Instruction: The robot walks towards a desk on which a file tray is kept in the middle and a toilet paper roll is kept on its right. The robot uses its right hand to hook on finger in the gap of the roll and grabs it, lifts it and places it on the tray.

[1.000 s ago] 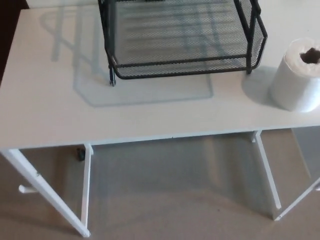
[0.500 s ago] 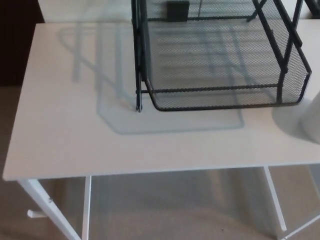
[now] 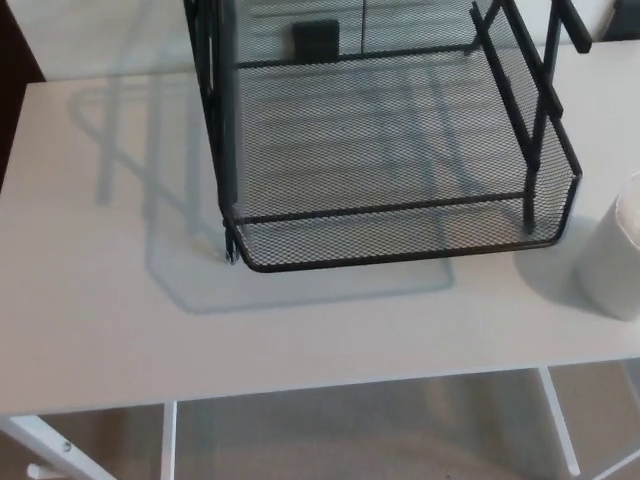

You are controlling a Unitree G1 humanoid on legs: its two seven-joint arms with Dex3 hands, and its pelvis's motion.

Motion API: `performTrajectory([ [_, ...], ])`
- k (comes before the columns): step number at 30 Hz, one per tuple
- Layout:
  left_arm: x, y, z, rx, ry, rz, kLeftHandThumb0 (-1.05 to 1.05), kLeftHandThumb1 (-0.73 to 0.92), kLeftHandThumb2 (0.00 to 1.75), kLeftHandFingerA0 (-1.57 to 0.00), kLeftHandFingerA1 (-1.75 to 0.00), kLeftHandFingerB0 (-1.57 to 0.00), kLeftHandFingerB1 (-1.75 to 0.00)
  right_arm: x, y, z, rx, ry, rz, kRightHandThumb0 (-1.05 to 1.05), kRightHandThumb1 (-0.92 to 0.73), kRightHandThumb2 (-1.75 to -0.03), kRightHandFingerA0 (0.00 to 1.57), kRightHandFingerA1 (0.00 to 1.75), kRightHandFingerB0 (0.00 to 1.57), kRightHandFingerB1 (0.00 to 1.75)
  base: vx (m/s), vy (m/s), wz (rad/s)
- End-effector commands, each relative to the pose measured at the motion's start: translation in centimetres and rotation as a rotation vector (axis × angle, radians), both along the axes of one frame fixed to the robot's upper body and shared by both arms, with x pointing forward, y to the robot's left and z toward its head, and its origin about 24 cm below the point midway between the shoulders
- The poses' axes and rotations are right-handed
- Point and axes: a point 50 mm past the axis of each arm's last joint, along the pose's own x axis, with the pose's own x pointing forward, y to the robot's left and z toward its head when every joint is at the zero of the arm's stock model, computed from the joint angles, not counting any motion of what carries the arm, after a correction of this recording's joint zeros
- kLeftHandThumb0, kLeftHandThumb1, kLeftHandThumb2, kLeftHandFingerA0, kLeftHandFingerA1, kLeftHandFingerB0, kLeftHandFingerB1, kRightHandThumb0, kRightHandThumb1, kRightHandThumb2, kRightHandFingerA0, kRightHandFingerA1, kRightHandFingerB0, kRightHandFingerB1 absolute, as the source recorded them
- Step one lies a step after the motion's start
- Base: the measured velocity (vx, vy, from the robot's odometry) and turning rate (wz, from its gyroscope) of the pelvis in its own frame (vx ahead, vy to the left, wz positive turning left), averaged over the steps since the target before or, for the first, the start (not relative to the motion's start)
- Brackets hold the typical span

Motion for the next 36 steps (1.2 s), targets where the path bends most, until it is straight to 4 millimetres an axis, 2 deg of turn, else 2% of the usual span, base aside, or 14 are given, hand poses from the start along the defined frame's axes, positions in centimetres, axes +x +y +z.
performTrajectory([
  [1, -0.2, 0.3, 0.2, 0.013, -0.003, 0.004, -0.57, 0.89, 0.66, -0.19, -0.56, -0.22, -0.47, 0.0, -0.3, 0.5, -0.009, -0.035, -0.004, -0.77, -0.51, -0.91, 0.03, 0.24, 0.05, 0.18, -0.01, 0.204, -0.09],
  [7, -0.5, 0.3, 0.2, 0.004, -0.013, 0.006, -0.57, 0.89, 0.67, -0.20, -0.56, -0.23, -0.47, 0.1, -0.4, 0.5, -0.009, 0.004, -0.005, -0.79, -0.53, -0.93, 0.00, 0.20, 0.00, 0.19, -0.03, 0.220, 0.00],
  [8, -0.6, 0.3, 0.2, 0.008, -0.018, -0.006, -0.58, 0.84, 0.67, -0.24, -0.59, -0.26, -0.50, 0.1, -0.4, 0.5, -0.015, -0.004, 0.005, -0.78, -0.67, -0.60, 0.00, 0.30, 0.00, 0.23, 0.07, 0.110, 0.10],
  [10, -0.9, 0.3, 0.1, 0.005, -0.017, 0.015, -0.59, 0.86, 0.65, -0.26, -0.59, -0.28, -0.50, 0.1, -0.4, 0.6, -0.019, -0.001, 0.009, -0.75, -0.51, -0.93, 0.00, 0.24, 0.00, 0.21, 0.09, 0.029, 0.13],
  [16, -1.2, 0.4, -0.1, 0.000, -0.004, 0.040, -0.59, 0.85, 0.65, -0.22, -0.56, -0.24, -0.47, 0.6, -0.5, 0.8, -0.016, -0.042, -0.012, -0.76, -0.51, -0.89, 0.00, 0.21, 0.05, 0.15, 0.05, -0.046, 0.07],
  [18, -1.3, 0.4, -0.1, -0.030, -0.036, 0.069, -0.59, 0.83, 0.66, -0.24, -0.58, -0.25, -0.48, 0.6, -0.4, 0.7, 0.019, -0.222, -0.132, -0.59, -0.57, -0.59, 0.06, 0.44, 0.11, 0.29, 0.00, 0.000, 0.00],
  [19, -1.3, 0.4, -0.1, -0.032, -0.038, 0.072, -0.59, 0.83, 0.66, -0.24, -0.58, -0.25, -0.48, 0.6, -0.4, 0.7, 0.021, -0.234, -0.139, -0.59, -0.57, -0.59, 0.06, 0.44, 0.11, 0.29, 0.00, 0.000, 0.00],
  [20, -1.4, 0.4, -0.1, -0.015, -0.035, 0.062, -0.59, 0.86, 0.63, -0.29, -0.56, -0.30, -0.47, 0.8, -0.2, 0.6, 0.027, -0.342, -0.232, -0.49, -0.53, -0.57, 0.43, 0.64, 0.18, 0.34, 0.00, 0.000, 0.00],
  [21, -1.3, 0.4, 0.0, 0.005, -0.022, 0.042, -0.60, 0.86, 0.65, -0.24, -0.55, -0.27, -0.45, 0.7, -0.2, 0.7, 0.036, -0.406, -0.264, -0.34, -0.36, -0.89, 0.47, 0.72, 0.03, 0.49, 0.00, 0.000, 0.00],
  [22, -1.2, 0.4, -0.1, -0.001, -0.021, 0.057, -0.58, 0.87, 0.65, -0.25, -0.58, -0.25, -0.47, 0.6, -0.2, 1.0, 0.018, -0.445, -0.278, -0.56, -0.46, -0.79, 0.57, 0.79, 0.11, 0.45, 0.00, 0.000, 0.00],
  [26, -1.1, 0.5, 0.1, -0.039, -0.052, 0.063, -0.58, 0.89, 0.66, -0.20, -0.56, -0.21, -0.46, 0.2, -0.7, 1.4, -0.005, -0.471, -0.332, -0.52, -0.55, -0.56, 0.50, 0.57, 0.18, 0.34, 0.00, 0.000, 0.00],
  [31, -1.0, 0.5, 0.2, -0.038, -0.077, 0.090, -0.57, 0.87, 0.66, -0.26, -0.58, -0.23, -0.47, -0.3, -1.4, 1.5, 0.004, -0.495, -0.405, -0.56, -0.44, -0.78, 0.61, 0.73, 0.13, 0.46, 0.00, 0.000, 0.00],
  [32, -1.0, 0.5, 0.2, -0.039, -0.081, 0.094, -0.59, 0.88, 0.66, -0.27, -0.58, -0.24, -0.48, -0.2, -1.4, 1.7, -0.001, -0.517, -0.405, -0.55, -0.54, -0.56, 0.67, 0.76, 0.15, 0.37, 0.00, 0.000, 0.00],
  [36, -0.9, 0.7, 0.5, -0.039, -0.092, 0.105, -0.61, 0.88, 0.66, -0.28, -0.60, -0.26, -0.50, 1.0, -2.9, 4.1, 0.016, -0.639, -0.471, -0.64, -0.44, -0.80, 0.26, 0.58, 0.04, 0.36, 0.00, 0.000, 0.00],
])
